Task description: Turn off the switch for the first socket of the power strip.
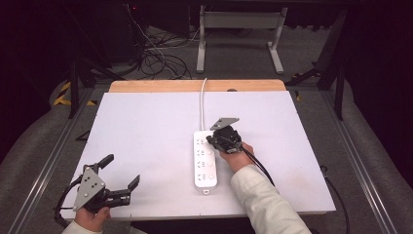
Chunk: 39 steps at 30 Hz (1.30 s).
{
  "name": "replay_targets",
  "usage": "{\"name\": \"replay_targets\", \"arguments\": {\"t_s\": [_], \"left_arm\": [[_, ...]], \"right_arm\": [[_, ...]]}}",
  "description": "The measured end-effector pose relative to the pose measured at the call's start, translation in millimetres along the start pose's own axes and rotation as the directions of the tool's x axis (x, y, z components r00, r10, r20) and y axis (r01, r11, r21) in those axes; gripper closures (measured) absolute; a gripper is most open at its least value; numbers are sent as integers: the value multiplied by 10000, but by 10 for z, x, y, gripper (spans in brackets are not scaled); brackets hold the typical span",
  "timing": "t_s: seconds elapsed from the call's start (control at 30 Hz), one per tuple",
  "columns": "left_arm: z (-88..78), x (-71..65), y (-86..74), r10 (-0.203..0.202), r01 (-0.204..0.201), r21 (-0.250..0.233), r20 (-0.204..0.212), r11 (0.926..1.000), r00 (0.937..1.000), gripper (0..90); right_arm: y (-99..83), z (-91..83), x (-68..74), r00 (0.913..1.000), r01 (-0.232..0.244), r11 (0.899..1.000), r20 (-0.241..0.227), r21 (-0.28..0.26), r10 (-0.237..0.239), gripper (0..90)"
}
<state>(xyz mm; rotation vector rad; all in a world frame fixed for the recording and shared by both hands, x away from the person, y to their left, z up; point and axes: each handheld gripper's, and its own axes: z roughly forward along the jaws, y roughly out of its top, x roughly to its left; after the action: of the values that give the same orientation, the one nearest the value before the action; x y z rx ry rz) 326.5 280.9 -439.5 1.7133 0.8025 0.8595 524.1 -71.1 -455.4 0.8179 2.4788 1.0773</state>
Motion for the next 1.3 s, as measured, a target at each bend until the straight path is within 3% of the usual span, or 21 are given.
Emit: {"name": "replay_targets", "arguments": {"t_s": [0.13,0.4,0.6,0.87,1.3], "left_arm": [[0,0,2,10,-10,1,-1,10000,10000,26],[4,-7,1,-26,26,12,22,10000,10000,26],[11,-3,1,-29,29,14,17,10000,10000,26],[11,-4,1,-56,56,20,8,10000,10000,25],[14,-7,2,-56,56,63,26,10000,10000,25]], "right_arm": [[54,-105,7,9999,5,9987,-142,-510,-12,900],[153,-242,55,9992,297,9957,-243,-876,-319,893],[171,-297,63,9992,318,9948,-210,-972,-340,793],[170,-430,46,9995,197,9919,-225,-1252,-227,544],[154,-688,18,9989,118,9826,-430,-1851,-201,359]]}}
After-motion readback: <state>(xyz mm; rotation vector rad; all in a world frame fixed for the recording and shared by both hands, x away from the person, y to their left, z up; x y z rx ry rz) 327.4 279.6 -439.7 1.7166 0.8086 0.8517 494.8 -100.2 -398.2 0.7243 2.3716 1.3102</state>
